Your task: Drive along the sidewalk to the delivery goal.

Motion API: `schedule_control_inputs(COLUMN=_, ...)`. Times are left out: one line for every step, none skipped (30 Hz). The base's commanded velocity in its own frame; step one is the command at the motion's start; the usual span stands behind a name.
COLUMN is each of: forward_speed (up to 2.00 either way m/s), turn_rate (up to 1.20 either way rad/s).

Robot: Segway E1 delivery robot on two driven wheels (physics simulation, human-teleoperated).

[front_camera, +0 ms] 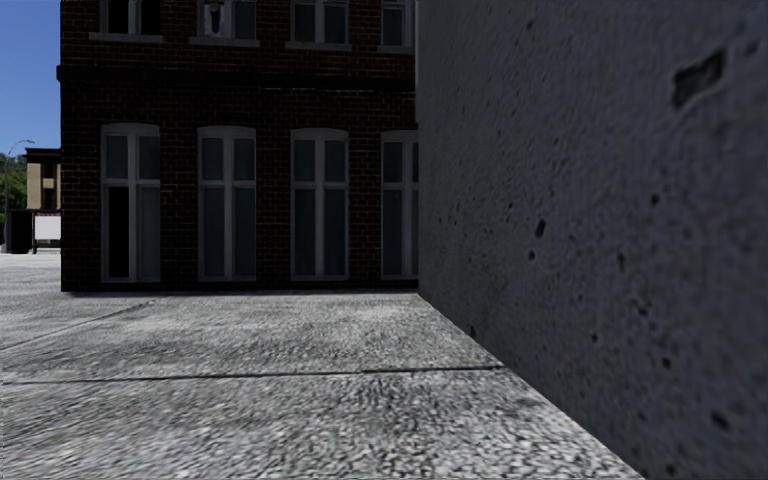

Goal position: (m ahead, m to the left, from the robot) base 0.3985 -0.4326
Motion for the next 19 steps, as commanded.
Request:
schedule_control_inputs(forward_speed=0.00, turn_rate=0.00)
schedule_control_inputs(forward_speed=0.00, turn_rate=0.00)
schedule_control_inputs(forward_speed=0.00, turn_rate=0.00)
schedule_control_inputs(forward_speed=0.00, turn_rate=0.00)
schedule_control_inputs(forward_speed=0.00, turn_rate=0.00)
schedule_control_inputs(forward_speed=0.00, turn_rate=0.00)
schedule_control_inputs(forward_speed=0.00, turn_rate=0.00)
schedule_control_inputs(forward_speed=0.00, turn_rate=0.00)
schedule_control_inputs(forward_speed=0.00, turn_rate=0.00)
schedule_control_inputs(forward_speed=0.00, turn_rate=0.00)
schedule_control_inputs(forward_speed=0.00, turn_rate=0.00)
schedule_control_inputs(forward_speed=0.00, turn_rate=0.00)
schedule_control_inputs(forward_speed=0.00, turn_rate=0.00)
schedule_control_inputs(forward_speed=0.00, turn_rate=0.00)
schedule_control_inputs(forward_speed=0.00, turn_rate=0.00)
schedule_control_inputs(forward_speed=0.00, turn_rate=0.00)
schedule_control_inputs(forward_speed=0.00, turn_rate=0.00)
schedule_control_inputs(forward_speed=0.00, turn_rate=0.00)
schedule_control_inputs(forward_speed=0.00, turn_rate=0.00)
